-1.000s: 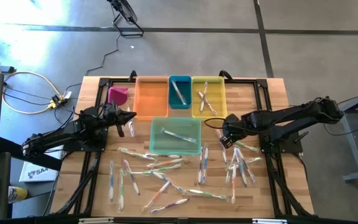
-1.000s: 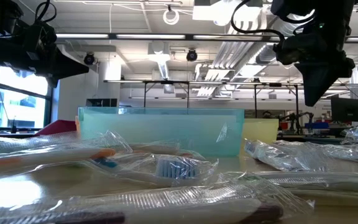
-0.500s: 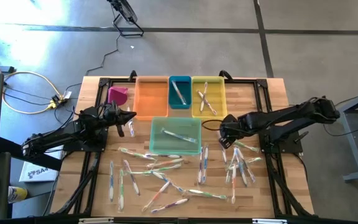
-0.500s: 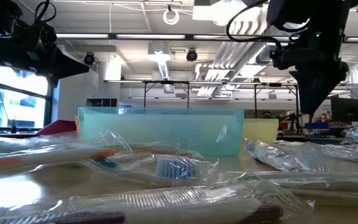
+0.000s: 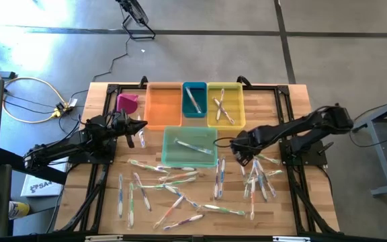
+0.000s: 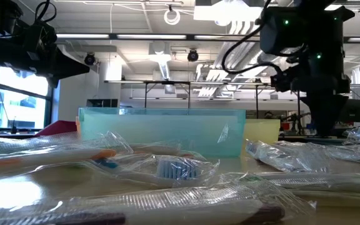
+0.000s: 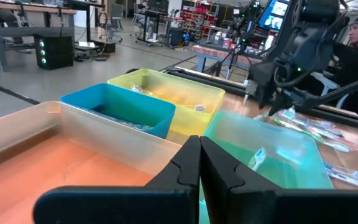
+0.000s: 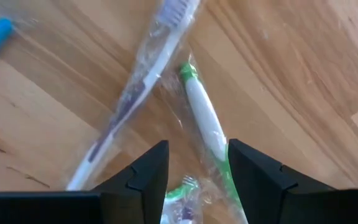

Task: Pick & Place Toothbrushes
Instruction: Put the green toothbrush into the orange bin

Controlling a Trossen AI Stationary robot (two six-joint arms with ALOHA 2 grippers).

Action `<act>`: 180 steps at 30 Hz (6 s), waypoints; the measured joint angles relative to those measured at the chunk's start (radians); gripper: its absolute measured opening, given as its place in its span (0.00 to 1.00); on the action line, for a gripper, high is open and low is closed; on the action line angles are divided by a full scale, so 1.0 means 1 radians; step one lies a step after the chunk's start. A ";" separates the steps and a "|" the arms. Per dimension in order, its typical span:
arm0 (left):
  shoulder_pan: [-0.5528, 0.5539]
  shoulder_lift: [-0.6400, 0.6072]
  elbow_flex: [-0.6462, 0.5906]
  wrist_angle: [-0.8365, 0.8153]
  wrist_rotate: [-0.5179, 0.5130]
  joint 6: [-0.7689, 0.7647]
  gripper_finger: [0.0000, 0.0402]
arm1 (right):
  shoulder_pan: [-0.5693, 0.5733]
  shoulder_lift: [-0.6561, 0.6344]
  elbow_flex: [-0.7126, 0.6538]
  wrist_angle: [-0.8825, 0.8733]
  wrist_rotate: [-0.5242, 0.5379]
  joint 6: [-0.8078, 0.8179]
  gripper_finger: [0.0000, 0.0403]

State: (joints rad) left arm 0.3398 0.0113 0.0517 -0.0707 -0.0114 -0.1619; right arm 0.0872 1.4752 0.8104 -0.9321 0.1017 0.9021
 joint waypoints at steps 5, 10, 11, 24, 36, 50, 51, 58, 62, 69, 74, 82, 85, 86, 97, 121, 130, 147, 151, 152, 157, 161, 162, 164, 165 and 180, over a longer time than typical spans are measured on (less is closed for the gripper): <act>0.000 0.000 0.000 0.000 0.000 0.000 0.00 | 0.000 0.044 0.000 -0.005 -0.001 -0.021 0.40; 0.000 0.000 0.000 0.000 0.000 0.000 0.00 | 0.000 0.091 0.000 -0.005 -0.003 -0.062 0.40; 0.000 0.000 0.000 0.000 0.000 0.000 0.00 | 0.000 0.101 0.000 -0.005 -0.003 -0.062 0.40; 0.000 0.000 0.000 0.000 0.000 0.000 0.00 | 0.001 0.166 0.004 0.017 0.001 -0.121 0.33; 0.000 0.000 0.001 -0.001 0.000 0.000 0.00 | 0.002 0.167 0.002 0.028 0.020 -0.135 0.04; 0.000 0.000 0.001 -0.001 0.000 0.000 0.00 | -0.006 0.148 -0.004 0.039 0.206 -0.181 0.04; 0.000 0.000 0.001 -0.001 0.000 0.000 0.00 | -0.005 0.133 -0.004 0.041 0.219 -0.182 0.04; 0.000 0.000 0.001 0.000 0.000 0.000 0.00 | -0.035 0.005 -0.003 0.083 0.202 -0.218 0.04; 0.000 0.000 0.001 0.000 0.000 0.000 0.00 | -0.045 -0.091 -0.002 0.129 0.192 -0.233 0.04; 0.000 0.000 0.001 0.001 0.000 0.000 0.00 | -0.045 -0.262 -0.002 0.298 0.224 -0.299 0.04; 0.000 0.000 0.001 0.009 0.000 0.000 0.00 | -0.050 -0.319 0.000 0.483 0.253 -0.417 0.04; 0.000 0.000 0.001 0.018 -0.003 0.000 0.00 | -0.111 -0.324 0.000 0.739 0.234 -0.584 0.04; 0.000 0.000 0.000 0.025 -0.003 0.000 0.00 | -0.136 -0.323 0.000 0.816 0.206 -0.612 0.04; 0.000 0.000 0.000 0.033 -0.004 0.000 0.00 | -0.142 -0.323 0.000 0.841 0.201 -0.623 0.04; 0.000 0.010 0.000 0.151 -0.006 -0.008 0.00 | -0.201 -0.271 0.000 1.064 0.109 -0.755 0.04; 0.000 0.584 0.004 0.704 0.031 -0.034 0.00 | -0.274 -0.093 0.000 1.350 -0.056 -0.776 0.04; 0.000 0.823 0.155 0.706 0.073 0.021 0.00 | -0.274 -0.093 0.000 1.355 -0.053 -0.776 0.04; 0.000 1.173 0.408 0.717 0.170 0.153 0.00 | -0.272 -0.093 0.000 1.373 -0.086 -0.802 0.04; 0.000 1.217 0.453 0.729 0.217 0.206 0.00 | -0.272 -0.093 0.000 1.372 -0.086 -0.802 0.04; 0.000 1.226 0.463 0.731 0.228 0.217 0.00 | -0.272 -0.093 0.000 1.372 -0.086 -0.802 0.04; 0.000 1.285 0.517 0.730 0.286 0.244 0.00 | -0.272 -0.093 0.000 1.371 -0.086 -0.802 0.04; 0.000 1.328 0.551 0.731 0.290 0.245 0.00 | -0.272 -0.093 0.000 1.371 -0.086 -0.802 0.04; 0.000 1.337 0.556 0.729 0.289 0.244 0.00 | -0.272 -0.093 0.000 1.371 -0.086 -0.802 0.04; 0.000 1.350 0.566 0.726 0.290 0.237 0.00 | -0.272 -0.093 0.000 1.371 -0.086 -0.802 0.04; 0.000 1.355 0.570 0.726 0.289 0.237 0.00 | -0.272 -0.093 0.000 1.371 -0.086 -0.802 0.04; 0.000 1.395 0.634 0.729 0.290 0.130 0.35 | -0.272 -0.093 0.000 1.370 -0.087 -0.831 0.04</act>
State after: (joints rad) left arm 0.3397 1.4064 0.6856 0.6588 0.2791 -0.0319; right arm -0.1852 1.3823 0.8104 0.4381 0.0151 0.0714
